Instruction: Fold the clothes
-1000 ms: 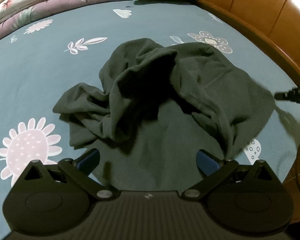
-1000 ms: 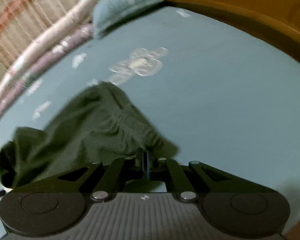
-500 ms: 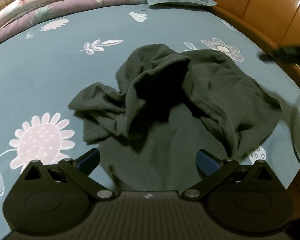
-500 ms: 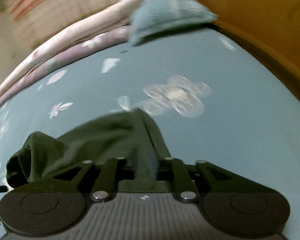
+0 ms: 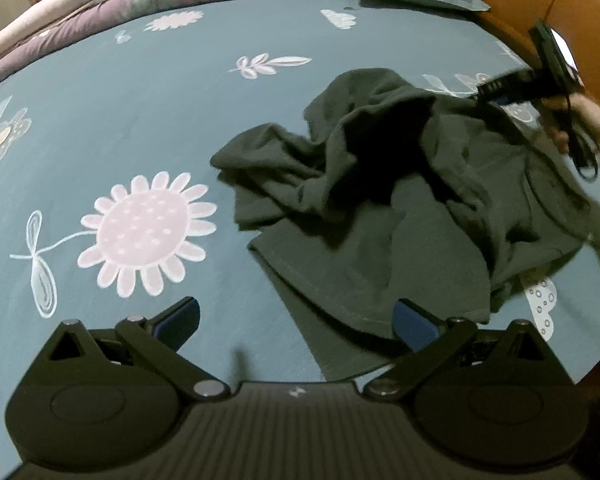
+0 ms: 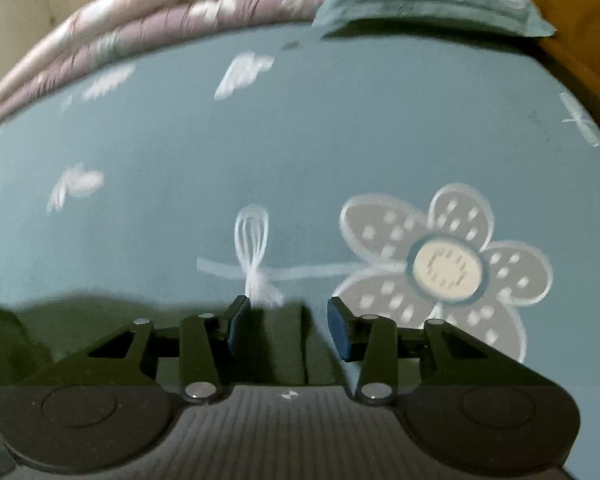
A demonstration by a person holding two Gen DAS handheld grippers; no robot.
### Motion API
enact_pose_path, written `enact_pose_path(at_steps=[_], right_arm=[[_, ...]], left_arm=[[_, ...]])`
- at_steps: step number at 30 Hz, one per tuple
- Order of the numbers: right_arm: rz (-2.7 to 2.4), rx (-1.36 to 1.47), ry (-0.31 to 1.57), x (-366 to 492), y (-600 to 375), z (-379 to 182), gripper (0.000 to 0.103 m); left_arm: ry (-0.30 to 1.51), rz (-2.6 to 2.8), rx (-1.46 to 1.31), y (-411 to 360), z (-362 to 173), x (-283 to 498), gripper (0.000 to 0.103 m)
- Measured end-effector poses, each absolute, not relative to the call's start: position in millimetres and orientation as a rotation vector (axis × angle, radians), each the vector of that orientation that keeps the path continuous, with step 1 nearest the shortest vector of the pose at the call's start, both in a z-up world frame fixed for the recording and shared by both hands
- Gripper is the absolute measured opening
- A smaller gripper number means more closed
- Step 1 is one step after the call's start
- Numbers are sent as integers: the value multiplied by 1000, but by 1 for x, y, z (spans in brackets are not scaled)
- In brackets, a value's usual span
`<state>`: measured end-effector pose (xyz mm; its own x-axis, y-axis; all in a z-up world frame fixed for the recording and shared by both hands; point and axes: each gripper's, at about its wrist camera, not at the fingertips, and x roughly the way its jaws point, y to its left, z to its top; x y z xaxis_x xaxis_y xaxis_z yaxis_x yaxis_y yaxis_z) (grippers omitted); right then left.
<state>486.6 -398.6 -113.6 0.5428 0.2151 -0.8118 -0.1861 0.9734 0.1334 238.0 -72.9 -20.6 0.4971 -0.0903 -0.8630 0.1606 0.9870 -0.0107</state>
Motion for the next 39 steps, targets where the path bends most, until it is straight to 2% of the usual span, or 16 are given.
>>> enact_pose_path(at_steps=[4,6,7,8,9,11,15,18,20,22,25,32,39], right_arm=[[259,-65,943,461,-386,-119,61],[269,-115,929,448,-379,-120,59],[275,-131,923,444,-377,-121,53],[291,-125,924,443,-377,-119,34],[301,-105,926,443,-378,-117,27],[305,-76,911,445,-380,-110,22],[241,-17,804,449,-392,-89,22],[193,10,814,467,-399,-90,24],[150,49,880,480,-402,-100,32],[152,63,879,474,-404,-95,33],[169,76,858,458,-407,-83,52],[220,96,812,419,-411,-54,52],[367,13,793,356,-368,-27,52]], left_arm=[[1048,-141,75,-73,-20,239,102],[1048,-145,74,-74,-21,240,102],[1048,-145,73,-74,-21,242,102],[1045,-142,73,-74,-21,243,102],[1043,-138,72,-74,-21,244,102],[1035,-145,68,-75,-19,245,102],[1010,-155,72,-78,-13,245,102],[997,-151,63,-75,-10,243,102],[995,-150,70,-74,-10,241,102],[992,-153,78,-72,-10,239,102],[1003,-155,71,-66,-13,240,102],[1001,-220,57,-58,-25,258,102],[1019,-322,105,-61,-48,286,102]])
